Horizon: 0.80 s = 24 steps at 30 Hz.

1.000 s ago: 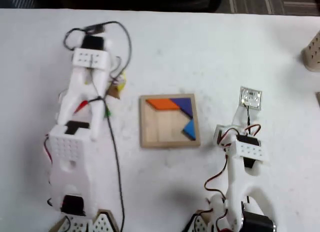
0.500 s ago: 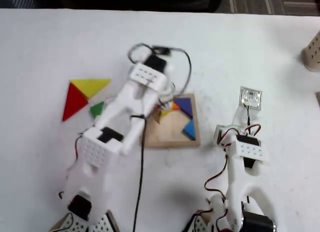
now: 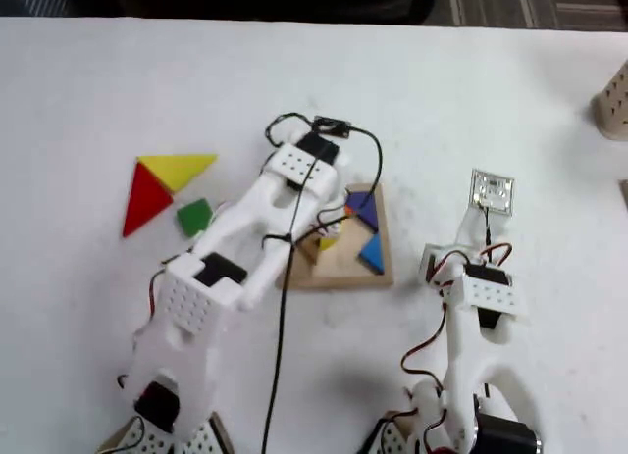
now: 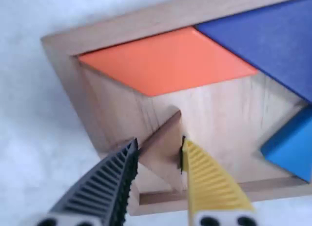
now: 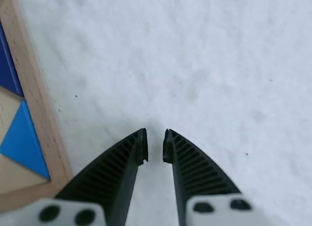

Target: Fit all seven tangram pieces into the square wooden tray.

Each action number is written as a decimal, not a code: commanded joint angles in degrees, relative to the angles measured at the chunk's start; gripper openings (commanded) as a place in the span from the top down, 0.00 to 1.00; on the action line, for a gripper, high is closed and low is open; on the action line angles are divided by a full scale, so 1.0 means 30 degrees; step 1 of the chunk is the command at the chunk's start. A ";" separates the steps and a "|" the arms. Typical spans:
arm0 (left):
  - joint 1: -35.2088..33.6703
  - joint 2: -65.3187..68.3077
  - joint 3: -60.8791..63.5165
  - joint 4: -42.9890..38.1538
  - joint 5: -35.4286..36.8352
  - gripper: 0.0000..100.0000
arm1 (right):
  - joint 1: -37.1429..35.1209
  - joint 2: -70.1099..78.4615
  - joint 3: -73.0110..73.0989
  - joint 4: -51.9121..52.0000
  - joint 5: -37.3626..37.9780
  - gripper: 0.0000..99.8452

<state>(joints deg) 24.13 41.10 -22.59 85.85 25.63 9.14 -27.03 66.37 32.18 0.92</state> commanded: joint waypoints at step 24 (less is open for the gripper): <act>-0.0366 -0.9949 1.1341 -0.8293 -0.2579 0.80 | -0.0132 -0.0542 -0.0147 -0.0425 0.0234 0.94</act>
<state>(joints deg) 23.16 15.69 11.87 62.02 18.33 9.14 -27.03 66.37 32.18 0.92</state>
